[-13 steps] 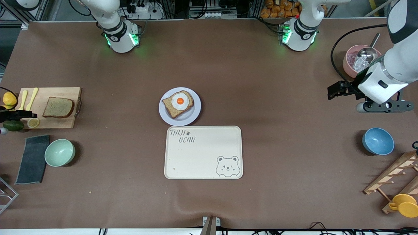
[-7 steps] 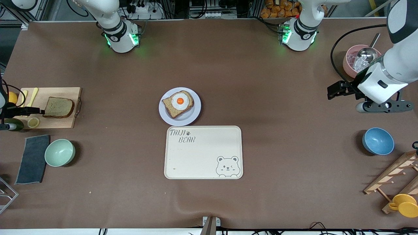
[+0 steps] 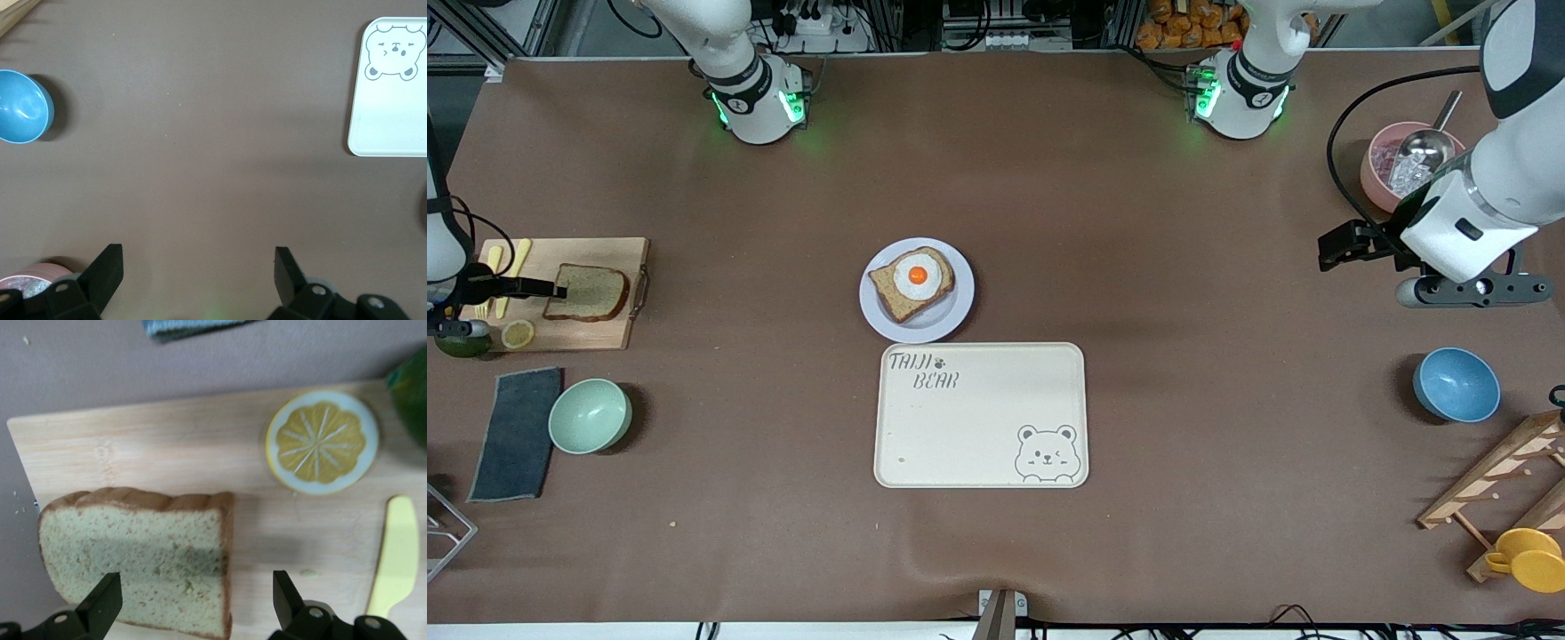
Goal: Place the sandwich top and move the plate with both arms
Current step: 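Lower the right gripper over the bread slice on the wooden board, then close the right gripper on the edge of the bread slice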
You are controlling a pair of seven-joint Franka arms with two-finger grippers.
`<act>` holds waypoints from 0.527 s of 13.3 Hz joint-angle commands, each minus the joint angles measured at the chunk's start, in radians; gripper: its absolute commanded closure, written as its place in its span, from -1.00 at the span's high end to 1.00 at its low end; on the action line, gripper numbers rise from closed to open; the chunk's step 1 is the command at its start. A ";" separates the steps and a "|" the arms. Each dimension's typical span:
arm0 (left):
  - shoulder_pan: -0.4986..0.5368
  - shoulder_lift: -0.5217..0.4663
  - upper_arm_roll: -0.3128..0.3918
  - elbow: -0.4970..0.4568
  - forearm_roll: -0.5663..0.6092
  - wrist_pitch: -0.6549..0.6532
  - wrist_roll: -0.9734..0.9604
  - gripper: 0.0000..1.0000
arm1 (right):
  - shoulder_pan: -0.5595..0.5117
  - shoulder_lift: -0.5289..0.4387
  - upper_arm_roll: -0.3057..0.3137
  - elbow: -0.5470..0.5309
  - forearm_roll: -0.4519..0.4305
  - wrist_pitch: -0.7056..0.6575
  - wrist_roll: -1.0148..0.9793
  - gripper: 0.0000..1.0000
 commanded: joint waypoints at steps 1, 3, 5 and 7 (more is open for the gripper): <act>0.003 -0.005 -0.005 0.006 0.024 -0.014 -0.013 1.00 | -0.018 -0.042 0.012 -0.080 0.010 0.045 0.022 1.00; 0.003 -0.005 -0.005 0.006 0.024 -0.014 -0.011 1.00 | -0.018 -0.042 0.012 -0.080 0.010 0.050 0.022 1.00; 0.003 -0.005 -0.005 0.006 0.024 -0.014 -0.014 1.00 | -0.018 -0.039 0.012 -0.078 0.010 0.063 0.022 1.00; 0.001 -0.005 -0.005 0.006 0.024 -0.014 -0.014 1.00 | -0.022 -0.032 0.012 -0.078 0.010 0.077 0.020 1.00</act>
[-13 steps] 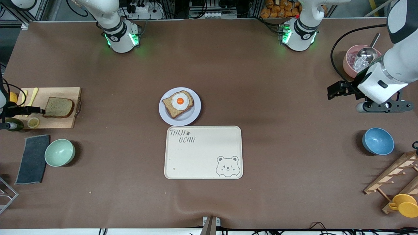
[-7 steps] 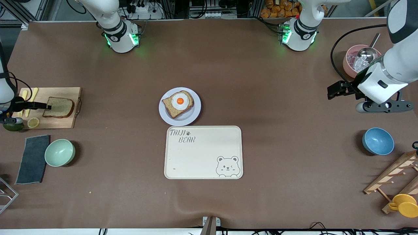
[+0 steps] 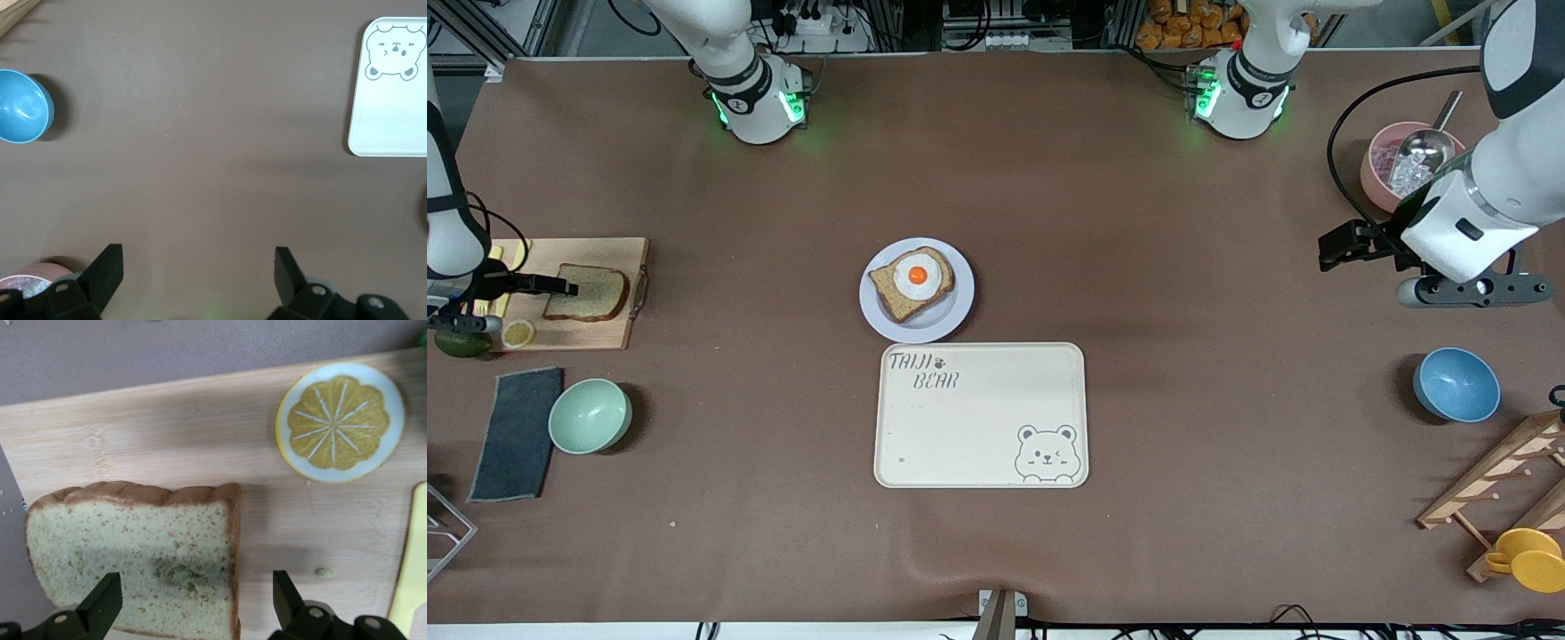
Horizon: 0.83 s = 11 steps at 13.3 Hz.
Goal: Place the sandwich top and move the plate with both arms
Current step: 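Close the right gripper on the edge of the bread slice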
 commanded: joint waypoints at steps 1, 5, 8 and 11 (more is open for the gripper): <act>0.001 -0.005 -0.006 0.006 0.024 -0.014 -0.014 1.00 | -0.025 -0.024 0.014 -0.029 0.009 0.023 0.006 1.00; 0.001 -0.005 -0.006 0.006 0.023 -0.014 -0.014 1.00 | -0.036 -0.023 0.014 -0.031 0.009 0.020 -0.001 1.00; 0.001 -0.005 -0.006 0.006 0.021 -0.014 -0.014 1.00 | -0.045 -0.020 0.015 -0.031 0.010 0.011 -0.001 -0.89; 0.001 -0.005 -0.006 0.006 0.020 -0.014 -0.014 1.00 | -0.048 -0.021 0.015 -0.031 0.010 0.006 -0.001 -1.00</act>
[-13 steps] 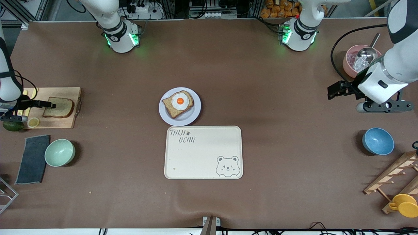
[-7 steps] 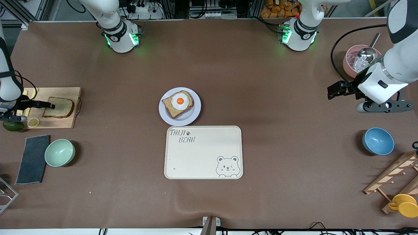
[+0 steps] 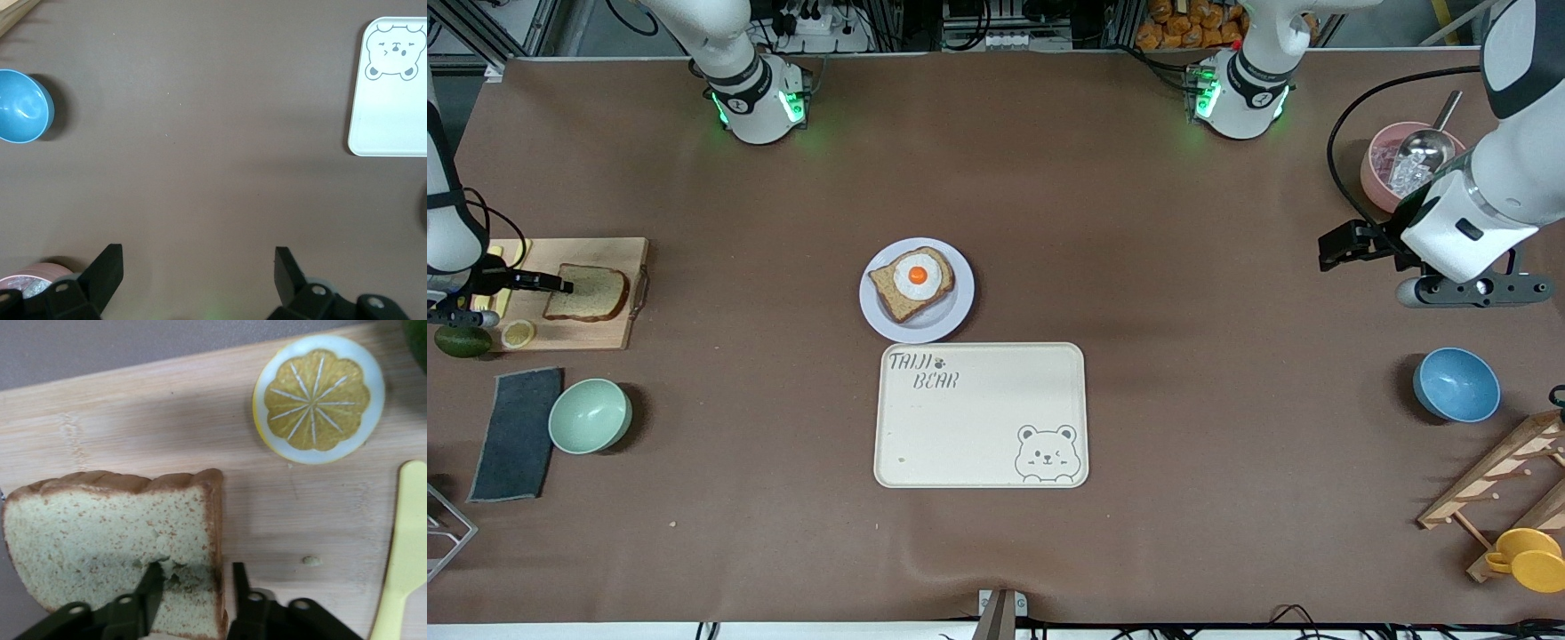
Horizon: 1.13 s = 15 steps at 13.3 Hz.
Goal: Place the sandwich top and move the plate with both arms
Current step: 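Close the right gripper on the edge of the bread slice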
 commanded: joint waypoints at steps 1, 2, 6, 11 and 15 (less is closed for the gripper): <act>0.001 -0.005 -0.006 0.006 0.018 -0.014 -0.014 1.00 | -0.026 -0.019 0.017 -0.019 0.010 -0.002 -0.003 -1.00; 0.001 -0.005 -0.006 0.006 0.018 -0.014 -0.014 1.00 | -0.029 -0.021 0.017 -0.017 0.010 -0.002 -0.015 -1.00; 0.005 -0.005 -0.006 0.006 0.013 -0.014 -0.013 1.00 | -0.025 -0.055 0.021 0.016 0.010 -0.058 -0.075 -1.00; 0.005 -0.005 -0.006 0.005 0.012 -0.024 -0.013 1.00 | -0.011 -0.118 0.024 0.052 0.008 -0.150 -0.118 -1.00; 0.005 -0.005 -0.006 0.005 0.012 -0.024 -0.010 1.00 | 0.038 -0.122 0.026 0.174 0.008 -0.308 -0.127 -1.00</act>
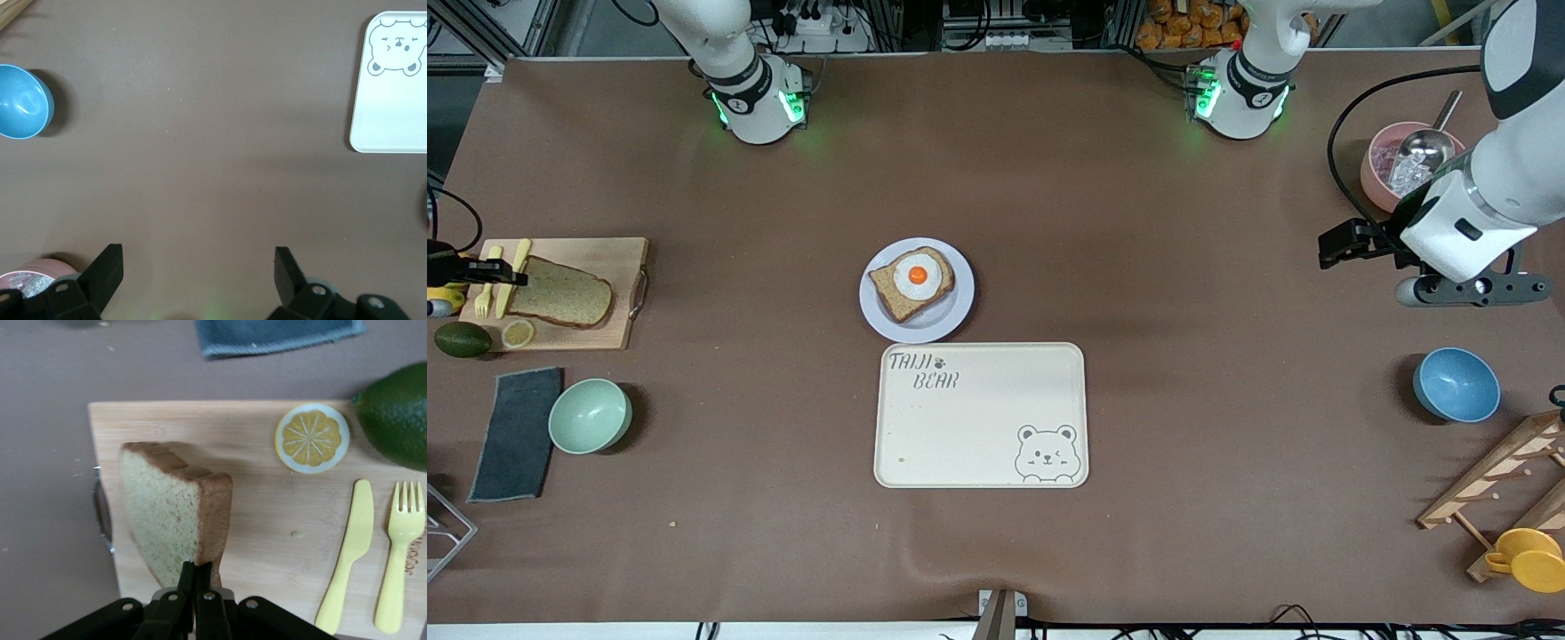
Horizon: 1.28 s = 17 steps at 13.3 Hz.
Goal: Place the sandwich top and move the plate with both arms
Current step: 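Lift the bread slice and carry it toward the white plate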
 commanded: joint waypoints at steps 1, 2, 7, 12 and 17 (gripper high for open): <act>-0.002 -0.005 -0.006 0.005 0.012 -0.013 -0.016 1.00 | 0.036 -0.013 0.004 0.093 0.008 -0.124 -0.015 -1.00; -0.002 -0.005 -0.006 0.005 0.012 -0.014 -0.016 1.00 | 0.055 -0.013 0.004 0.129 0.008 -0.167 -0.020 -1.00; 0.000 -0.005 -0.006 0.005 0.012 -0.014 -0.013 1.00 | 0.151 -0.021 0.007 0.240 0.010 -0.316 -0.058 -1.00; 0.000 -0.005 -0.006 0.005 0.012 -0.014 -0.013 1.00 | 0.245 -0.076 0.114 0.245 0.054 -0.420 -0.084 -1.00; 0.000 -0.005 -0.006 0.005 0.012 -0.014 -0.011 1.00 | 0.335 -0.064 0.284 0.234 0.161 -0.462 -0.067 -1.00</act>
